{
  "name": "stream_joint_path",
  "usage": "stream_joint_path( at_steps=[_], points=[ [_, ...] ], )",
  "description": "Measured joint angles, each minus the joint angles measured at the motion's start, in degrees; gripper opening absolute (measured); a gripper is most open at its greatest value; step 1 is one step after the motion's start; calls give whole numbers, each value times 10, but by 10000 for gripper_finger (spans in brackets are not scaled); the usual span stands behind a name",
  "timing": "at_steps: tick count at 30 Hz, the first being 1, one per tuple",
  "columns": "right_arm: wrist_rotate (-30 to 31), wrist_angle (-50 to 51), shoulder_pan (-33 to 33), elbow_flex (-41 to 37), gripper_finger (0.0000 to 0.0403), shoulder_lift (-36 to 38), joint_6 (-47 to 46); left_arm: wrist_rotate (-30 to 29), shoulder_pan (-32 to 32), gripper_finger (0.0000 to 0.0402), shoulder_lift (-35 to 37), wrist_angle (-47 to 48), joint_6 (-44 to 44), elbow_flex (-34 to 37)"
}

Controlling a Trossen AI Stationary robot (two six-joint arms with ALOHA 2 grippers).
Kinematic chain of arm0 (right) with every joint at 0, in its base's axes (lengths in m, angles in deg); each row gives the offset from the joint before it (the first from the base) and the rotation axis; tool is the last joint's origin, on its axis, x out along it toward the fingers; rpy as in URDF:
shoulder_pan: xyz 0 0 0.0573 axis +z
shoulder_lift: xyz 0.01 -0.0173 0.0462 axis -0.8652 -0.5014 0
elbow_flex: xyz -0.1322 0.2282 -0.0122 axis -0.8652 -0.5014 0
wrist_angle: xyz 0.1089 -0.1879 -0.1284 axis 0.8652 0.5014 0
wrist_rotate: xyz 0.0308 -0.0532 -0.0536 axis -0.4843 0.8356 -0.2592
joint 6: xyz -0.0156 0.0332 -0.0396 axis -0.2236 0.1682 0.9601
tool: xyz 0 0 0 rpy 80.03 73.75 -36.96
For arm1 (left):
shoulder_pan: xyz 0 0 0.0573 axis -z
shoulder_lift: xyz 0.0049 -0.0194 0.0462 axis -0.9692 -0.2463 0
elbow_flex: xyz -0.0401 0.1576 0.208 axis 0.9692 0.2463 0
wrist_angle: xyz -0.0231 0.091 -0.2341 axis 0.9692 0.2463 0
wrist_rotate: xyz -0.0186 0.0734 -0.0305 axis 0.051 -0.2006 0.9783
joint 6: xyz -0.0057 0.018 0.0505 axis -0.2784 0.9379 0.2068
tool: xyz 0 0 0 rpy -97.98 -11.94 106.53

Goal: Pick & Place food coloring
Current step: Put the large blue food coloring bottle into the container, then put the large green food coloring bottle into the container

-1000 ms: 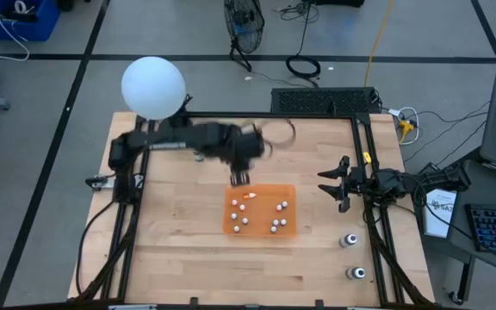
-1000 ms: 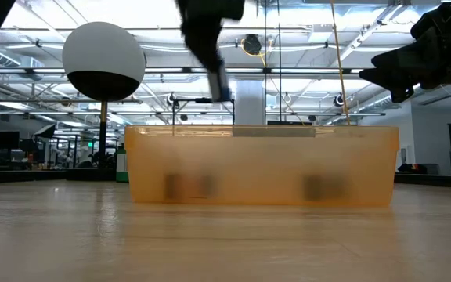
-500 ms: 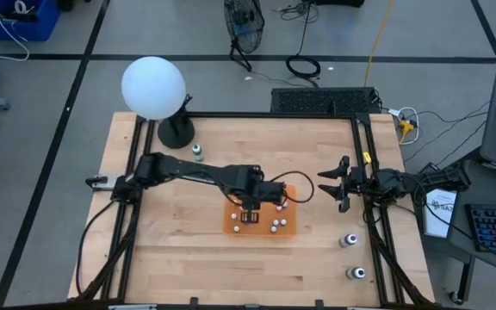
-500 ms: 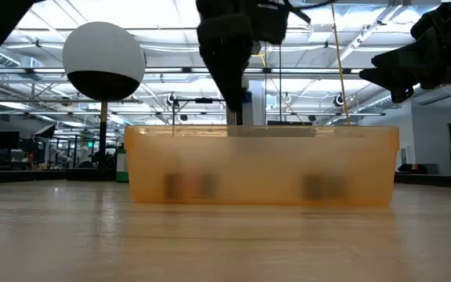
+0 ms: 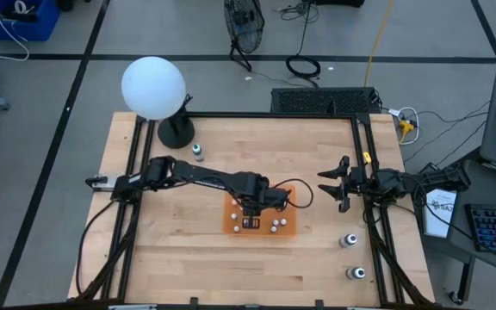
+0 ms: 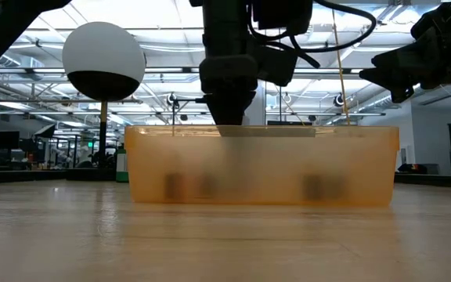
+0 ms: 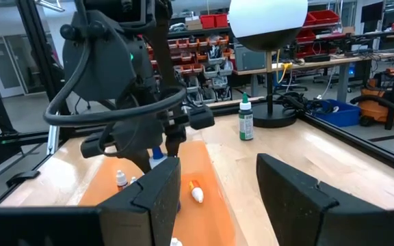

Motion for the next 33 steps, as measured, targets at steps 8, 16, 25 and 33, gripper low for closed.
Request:
stream_joint_path(
  at_steps=[8,16,25,33],
  points=[
    [0,0,0,0,183,0,0,-1,-3,239,5,14,-17,-6],
    [0,0,0,0,183,0,0,-99,-3,340,78,71,-64,-15],
    [0,0,0,0,183,0,0,-184,-53,315,194,189,-206,83],
    [0,0,0,0,183,0,0,-101,-198,276,371,64,-204,318]
  ],
)
